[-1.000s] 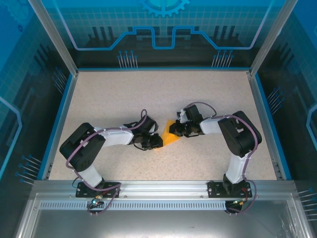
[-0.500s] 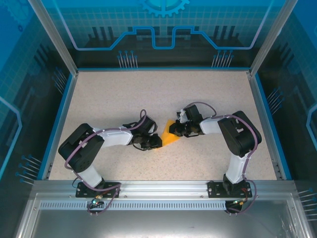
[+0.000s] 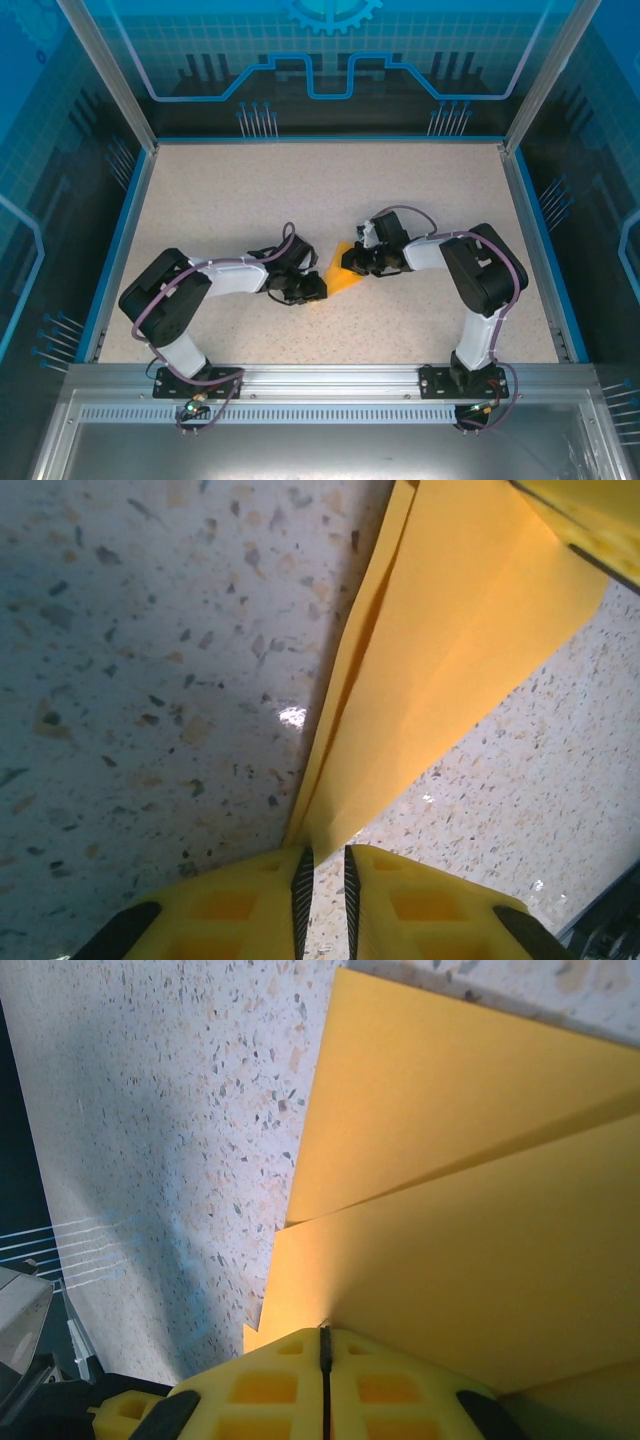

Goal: Fold a paper plane with a square sheet of paper (pick it up from the middle)
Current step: Fourth fold the wing at the center of the table.

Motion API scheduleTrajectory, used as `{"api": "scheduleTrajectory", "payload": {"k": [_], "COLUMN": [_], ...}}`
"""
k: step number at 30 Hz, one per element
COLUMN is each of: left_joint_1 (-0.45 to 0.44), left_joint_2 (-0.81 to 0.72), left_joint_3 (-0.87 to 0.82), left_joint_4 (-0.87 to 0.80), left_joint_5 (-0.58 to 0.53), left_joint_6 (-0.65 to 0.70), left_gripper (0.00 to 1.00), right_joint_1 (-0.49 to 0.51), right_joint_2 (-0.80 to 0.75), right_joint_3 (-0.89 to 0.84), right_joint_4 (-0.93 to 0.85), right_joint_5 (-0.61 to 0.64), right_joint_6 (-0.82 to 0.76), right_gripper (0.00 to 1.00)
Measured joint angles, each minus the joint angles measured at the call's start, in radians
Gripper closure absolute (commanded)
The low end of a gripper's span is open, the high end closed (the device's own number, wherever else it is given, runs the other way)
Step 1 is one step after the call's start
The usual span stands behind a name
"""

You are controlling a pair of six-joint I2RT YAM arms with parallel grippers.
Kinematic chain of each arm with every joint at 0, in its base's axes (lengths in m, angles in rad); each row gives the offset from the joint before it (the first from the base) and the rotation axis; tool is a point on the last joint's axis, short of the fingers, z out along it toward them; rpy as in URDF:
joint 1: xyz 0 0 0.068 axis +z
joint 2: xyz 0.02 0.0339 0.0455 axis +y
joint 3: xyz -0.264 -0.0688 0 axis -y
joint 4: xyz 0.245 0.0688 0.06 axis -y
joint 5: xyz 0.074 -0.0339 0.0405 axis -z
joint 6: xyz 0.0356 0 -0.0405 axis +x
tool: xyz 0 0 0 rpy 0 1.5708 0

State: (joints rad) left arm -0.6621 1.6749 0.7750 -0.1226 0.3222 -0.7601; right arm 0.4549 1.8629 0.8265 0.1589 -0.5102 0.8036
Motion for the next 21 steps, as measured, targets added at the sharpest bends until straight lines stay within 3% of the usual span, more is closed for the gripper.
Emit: {"api": "scheduleTrajectory", "payload": {"k": [9, 16, 21], "left_joint_1": [0.000, 0.004, 0.004], "left_joint_2": [-0.015, -0.079, -0.066], "left_joint_3": [-0.006, -0.042, -0.031], "left_joint_4": [-0.013, -0.012, 0.067], "left_joint_5": [-0.019, -0.024, -0.011], "left_joint_6": [0.005, 0.003, -0.008], "left_gripper": [0.81, 0.99, 1.00], "right_joint_1": [0.000, 0.000, -0.001], "right_joint_2": [0.001, 0.003, 0.003], "right_joint_3": [0.000, 0.000, 0.000], "right_joint_4": [0.002, 0.004, 0.006], "right_joint_5": [-0.003, -0.004, -0.006], "right_joint_6": [0.000, 0.000, 0.000], "right_gripper": [0.93, 0.93, 0.93]}}
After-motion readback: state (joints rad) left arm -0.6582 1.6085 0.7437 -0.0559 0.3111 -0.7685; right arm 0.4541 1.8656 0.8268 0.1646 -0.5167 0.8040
